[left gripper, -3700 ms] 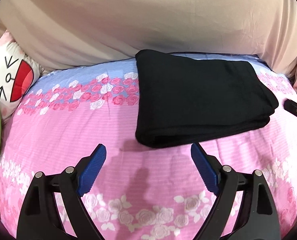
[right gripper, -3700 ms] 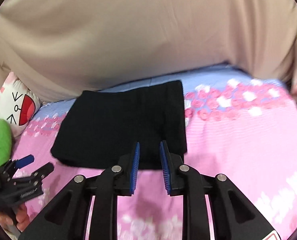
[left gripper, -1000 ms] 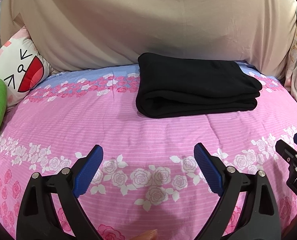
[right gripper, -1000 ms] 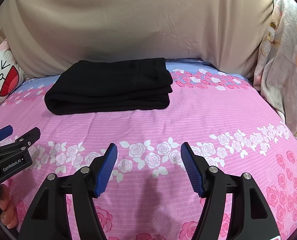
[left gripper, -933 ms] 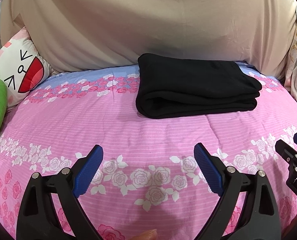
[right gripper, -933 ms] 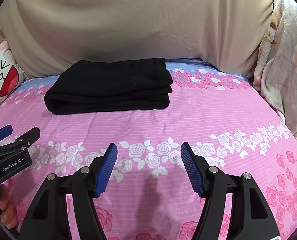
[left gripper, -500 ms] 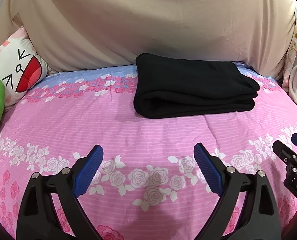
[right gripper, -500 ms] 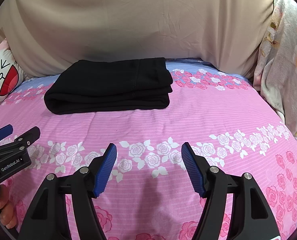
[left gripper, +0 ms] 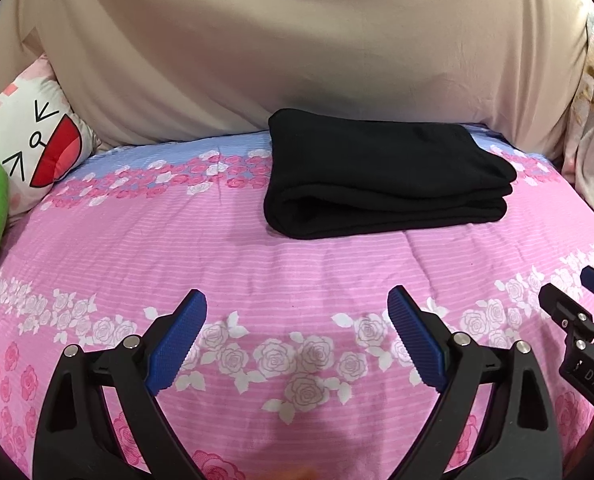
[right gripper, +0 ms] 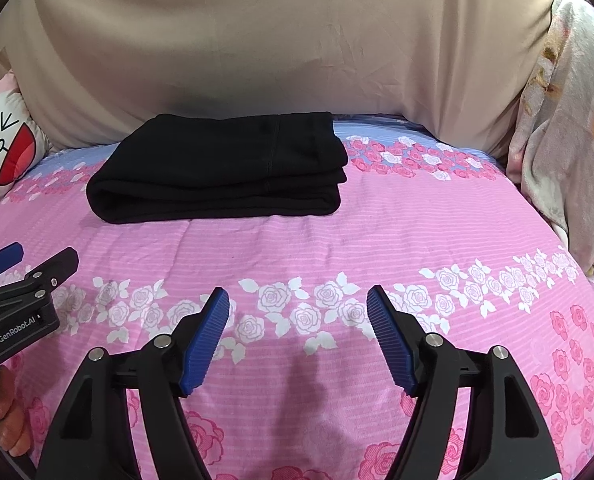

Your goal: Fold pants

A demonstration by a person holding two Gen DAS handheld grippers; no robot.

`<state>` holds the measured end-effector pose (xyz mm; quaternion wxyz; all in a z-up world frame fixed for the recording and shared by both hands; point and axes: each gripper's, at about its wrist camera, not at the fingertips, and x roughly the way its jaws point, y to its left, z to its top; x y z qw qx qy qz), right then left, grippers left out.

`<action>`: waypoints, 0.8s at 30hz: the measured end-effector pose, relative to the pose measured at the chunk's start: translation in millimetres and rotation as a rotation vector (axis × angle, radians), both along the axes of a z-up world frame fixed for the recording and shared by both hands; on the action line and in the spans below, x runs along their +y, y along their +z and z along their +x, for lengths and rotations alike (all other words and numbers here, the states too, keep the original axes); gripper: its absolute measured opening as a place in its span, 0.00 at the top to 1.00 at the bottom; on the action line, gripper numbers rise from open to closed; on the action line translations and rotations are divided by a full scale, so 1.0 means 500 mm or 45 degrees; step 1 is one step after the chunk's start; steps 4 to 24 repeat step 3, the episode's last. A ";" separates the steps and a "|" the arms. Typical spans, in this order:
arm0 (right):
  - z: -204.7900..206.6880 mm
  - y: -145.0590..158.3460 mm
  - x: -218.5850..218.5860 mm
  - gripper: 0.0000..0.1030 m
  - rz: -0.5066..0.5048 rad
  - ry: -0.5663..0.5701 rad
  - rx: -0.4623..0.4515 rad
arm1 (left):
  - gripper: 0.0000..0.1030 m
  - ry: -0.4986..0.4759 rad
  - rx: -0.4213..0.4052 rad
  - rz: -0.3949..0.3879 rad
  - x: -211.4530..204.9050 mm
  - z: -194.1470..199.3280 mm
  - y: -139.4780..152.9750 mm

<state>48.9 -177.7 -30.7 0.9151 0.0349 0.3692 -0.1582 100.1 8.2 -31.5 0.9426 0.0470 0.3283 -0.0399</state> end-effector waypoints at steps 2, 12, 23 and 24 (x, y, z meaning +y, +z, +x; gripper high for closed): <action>0.001 -0.001 -0.008 0.31 -0.006 0.008 -0.002 | 0.13 0.001 0.006 -0.003 0.001 0.001 -0.001; 0.003 -0.002 -0.012 0.31 -0.006 0.013 -0.004 | 0.13 -0.003 0.005 -0.011 0.001 0.000 -0.001; 0.003 -0.002 -0.012 0.31 -0.006 0.013 -0.004 | 0.13 -0.003 0.005 -0.011 0.001 0.000 -0.001; 0.003 -0.002 -0.012 0.31 -0.006 0.013 -0.004 | 0.13 -0.003 0.005 -0.011 0.001 0.000 -0.001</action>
